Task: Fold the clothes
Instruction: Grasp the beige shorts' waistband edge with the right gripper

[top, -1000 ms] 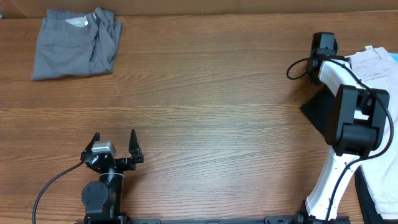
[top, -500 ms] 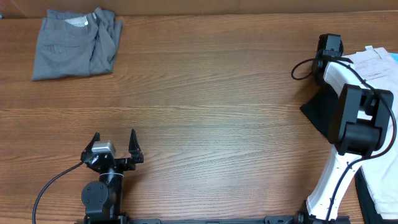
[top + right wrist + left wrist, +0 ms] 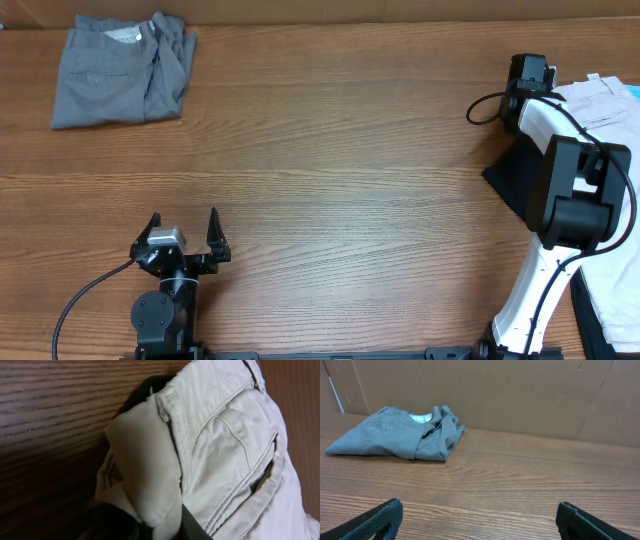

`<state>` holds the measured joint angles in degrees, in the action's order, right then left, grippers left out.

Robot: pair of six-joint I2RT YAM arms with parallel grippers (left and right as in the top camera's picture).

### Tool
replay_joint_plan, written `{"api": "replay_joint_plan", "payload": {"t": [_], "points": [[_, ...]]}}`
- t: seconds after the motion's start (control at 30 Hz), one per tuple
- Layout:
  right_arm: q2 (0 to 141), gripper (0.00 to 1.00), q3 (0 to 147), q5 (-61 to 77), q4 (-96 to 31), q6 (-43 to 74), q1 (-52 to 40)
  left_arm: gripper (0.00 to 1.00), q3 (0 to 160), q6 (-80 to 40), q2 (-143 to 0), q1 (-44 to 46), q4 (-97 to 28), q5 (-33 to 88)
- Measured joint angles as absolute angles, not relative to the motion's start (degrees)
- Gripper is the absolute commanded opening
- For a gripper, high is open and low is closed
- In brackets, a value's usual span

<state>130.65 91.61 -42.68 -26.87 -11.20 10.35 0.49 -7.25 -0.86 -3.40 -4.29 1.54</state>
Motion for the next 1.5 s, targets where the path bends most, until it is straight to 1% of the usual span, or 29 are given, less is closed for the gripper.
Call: {"api": "replay_joint_plan", "payload": {"t": [0.03,0.07,0.4,0.5,0.53,0.57,0.6,0.8,0.87,1.1,1.13,1.3,1.37,1.43,1.5], "points": [[130.54,0.30,91.61,-42.46,-26.87,-10.87,10.35,1.00,0.49,-7.25,-0.86,-3.40,-4.29,1.52],[130.32,0.34,91.61,-41.98,-26.87,-10.15,10.35,1.00,0.49,-7.25,-0.86,-3.40,-4.29,1.52],[128.64,0.33,91.61,-39.27,-26.72,-9.06,10.37,1.00,0.49,-7.25,-0.86,-3.40,-4.29,1.54],[128.64,0.25,91.61,-39.11,-26.57,-8.60,10.37,1.00,0.49,-7.25,-0.86,-3.40,-4.29,1.52],[128.64,0.25,91.61,-39.00,-26.57,-8.38,10.37,1.00,0.49,-7.25,-0.86,-3.40,-4.29,1.52],[128.64,0.25,91.61,-38.96,-26.57,-8.27,10.41,1.00,0.49,-7.27,-0.86,-3.40,-4.29,1.52],[128.64,0.32,91.61,-38.94,-26.57,-8.19,10.48,1.00,0.49,-7.25,-0.86,-3.40,-4.29,1.52],[128.62,0.34,91.61,-38.35,-26.33,-7.73,10.46,1.00,0.49,-7.25,-0.86,-3.40,-4.29,1.52],[128.64,0.41,91.61,-38.28,-26.26,-7.70,10.46,1.00,0.49,-7.25,-0.86,-3.40,-4.29,1.52],[128.62,0.42,91.61,-37.74,-25.98,-7.53,10.46,1.00,0.49,-7.25,-0.86,-3.40,-4.29,1.52],[128.62,0.41,91.61,-37.74,-25.98,-7.51,10.46,1.00,0.49,-7.25,-0.86,-3.40,-4.29,1.52],[128.62,0.22,91.61,-37.76,-26.20,-7.77,10.46,1.00,0.49,-7.25,-0.86,-3.40,-4.27,1.52],[128.62,0.19,91.61,-37.95,-26.24,-7.68,10.48,1.00,0.49,-7.25,-0.86,-3.40,-4.29,1.52],[128.62,0.13,91.61,-38.11,-26.24,-7.62,10.52,1.00,0.49,-7.25,-0.86,-3.40,-4.29,1.52],[128.62,0.10,91.61,-38.41,-26.30,-7.62,10.52,1.00,0.49,-7.25,-0.86,-3.40,-4.29,1.52]]}}
